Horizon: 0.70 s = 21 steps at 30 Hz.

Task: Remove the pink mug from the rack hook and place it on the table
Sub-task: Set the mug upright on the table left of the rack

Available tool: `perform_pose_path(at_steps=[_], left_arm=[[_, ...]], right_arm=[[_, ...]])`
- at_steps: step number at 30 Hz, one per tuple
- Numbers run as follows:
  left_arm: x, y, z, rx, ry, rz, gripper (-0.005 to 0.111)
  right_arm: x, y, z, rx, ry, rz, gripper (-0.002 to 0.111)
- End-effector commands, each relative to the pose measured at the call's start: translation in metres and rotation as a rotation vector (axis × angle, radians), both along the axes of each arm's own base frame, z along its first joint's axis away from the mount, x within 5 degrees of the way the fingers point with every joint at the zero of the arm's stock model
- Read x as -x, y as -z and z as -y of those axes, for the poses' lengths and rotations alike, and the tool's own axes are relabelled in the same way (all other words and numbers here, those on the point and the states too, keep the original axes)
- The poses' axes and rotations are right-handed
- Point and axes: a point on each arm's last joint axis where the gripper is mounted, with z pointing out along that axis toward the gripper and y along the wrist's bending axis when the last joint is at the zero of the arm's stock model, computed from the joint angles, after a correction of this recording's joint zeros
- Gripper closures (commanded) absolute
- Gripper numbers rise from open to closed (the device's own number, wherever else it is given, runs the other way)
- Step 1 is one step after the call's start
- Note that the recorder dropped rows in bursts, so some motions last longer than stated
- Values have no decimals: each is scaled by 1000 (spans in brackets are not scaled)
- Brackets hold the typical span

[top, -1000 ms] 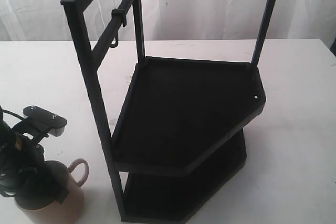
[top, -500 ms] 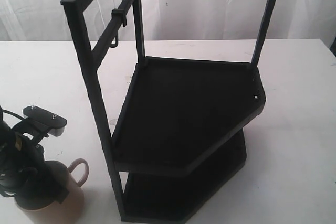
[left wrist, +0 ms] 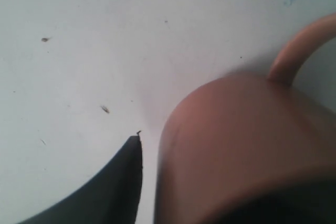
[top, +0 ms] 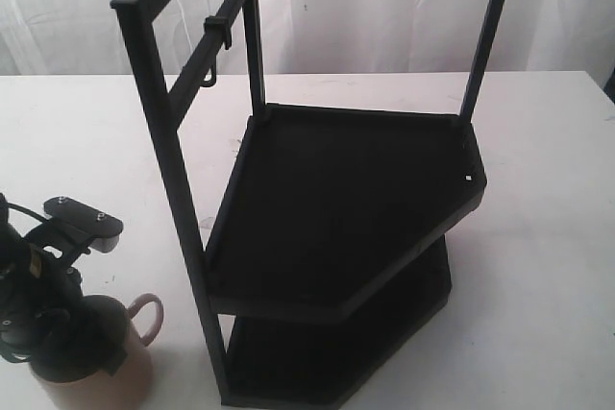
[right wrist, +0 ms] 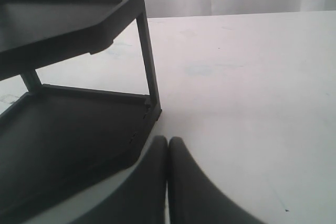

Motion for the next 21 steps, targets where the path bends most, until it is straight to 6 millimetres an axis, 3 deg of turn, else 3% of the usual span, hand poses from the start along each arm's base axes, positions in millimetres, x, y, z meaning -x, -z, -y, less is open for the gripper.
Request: perform_pose_path(at_steps=[1,21], left_arm=[[4,-1,-1,-3,-9,-18,60],[16,-32,-5,42,-36,73,60]], right_arm=[[0,1,0,-3,8,8,108],[0,1,0,-3,8,8,108]])
